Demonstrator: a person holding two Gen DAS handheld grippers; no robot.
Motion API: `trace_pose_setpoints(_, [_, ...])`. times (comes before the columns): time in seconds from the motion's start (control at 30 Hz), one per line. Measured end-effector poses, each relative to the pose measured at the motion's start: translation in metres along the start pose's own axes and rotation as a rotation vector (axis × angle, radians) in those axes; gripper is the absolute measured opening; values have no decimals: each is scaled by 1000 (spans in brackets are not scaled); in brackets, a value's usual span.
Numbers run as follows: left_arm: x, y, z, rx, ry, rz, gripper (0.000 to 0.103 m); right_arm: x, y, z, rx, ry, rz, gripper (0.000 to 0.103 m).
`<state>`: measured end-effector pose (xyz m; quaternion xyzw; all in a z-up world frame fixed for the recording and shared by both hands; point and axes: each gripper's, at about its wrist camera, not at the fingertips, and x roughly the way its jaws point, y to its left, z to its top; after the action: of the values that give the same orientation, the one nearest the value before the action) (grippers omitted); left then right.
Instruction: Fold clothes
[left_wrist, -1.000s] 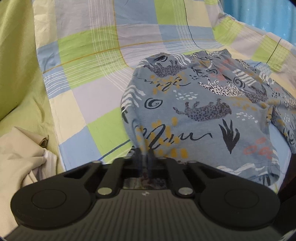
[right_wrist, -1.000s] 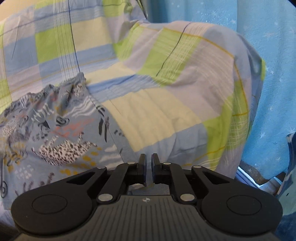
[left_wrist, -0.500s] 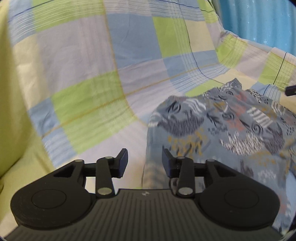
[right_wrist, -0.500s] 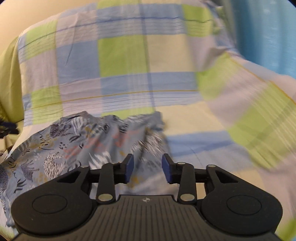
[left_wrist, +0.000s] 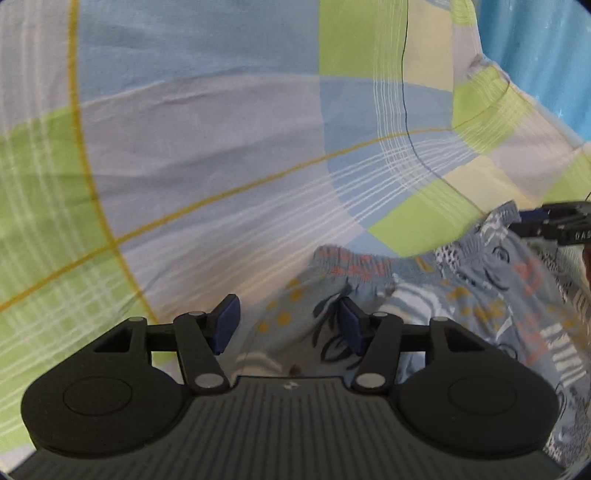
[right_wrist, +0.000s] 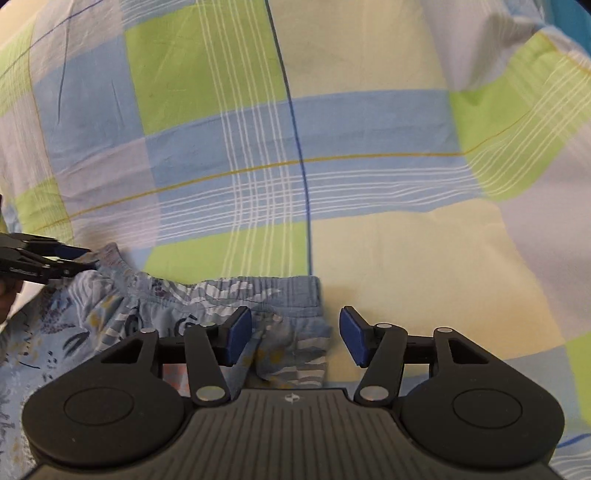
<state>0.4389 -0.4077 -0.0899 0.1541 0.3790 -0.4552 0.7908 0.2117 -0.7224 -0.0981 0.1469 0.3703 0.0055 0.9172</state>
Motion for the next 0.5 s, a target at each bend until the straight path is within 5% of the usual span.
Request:
trace_pose_setpoints(0.03, [-1, -3, 1, 15, -2, -6, 16, 2, 0, 0, 3, 6, 1, 4])
trace_pose_setpoints(0.07, [-5, -7, 1, 37, -19, -2, 3, 2, 1, 0, 1, 3, -2, 6])
trace_pose_setpoints(0.23, [-39, -28, -5, 199, -202, 218, 2, -7, 24, 18, -122, -146, -108, 5])
trace_pose_setpoints(0.4, [-10, -29, -8, 227, -89, 288, 14, 22, 44, 18, -220, -51, -232, 13])
trace_pose_setpoints(0.5, [-21, -26, -11, 178, -106, 291, 19, 9, 46, 8, -192, -57, -259, 24])
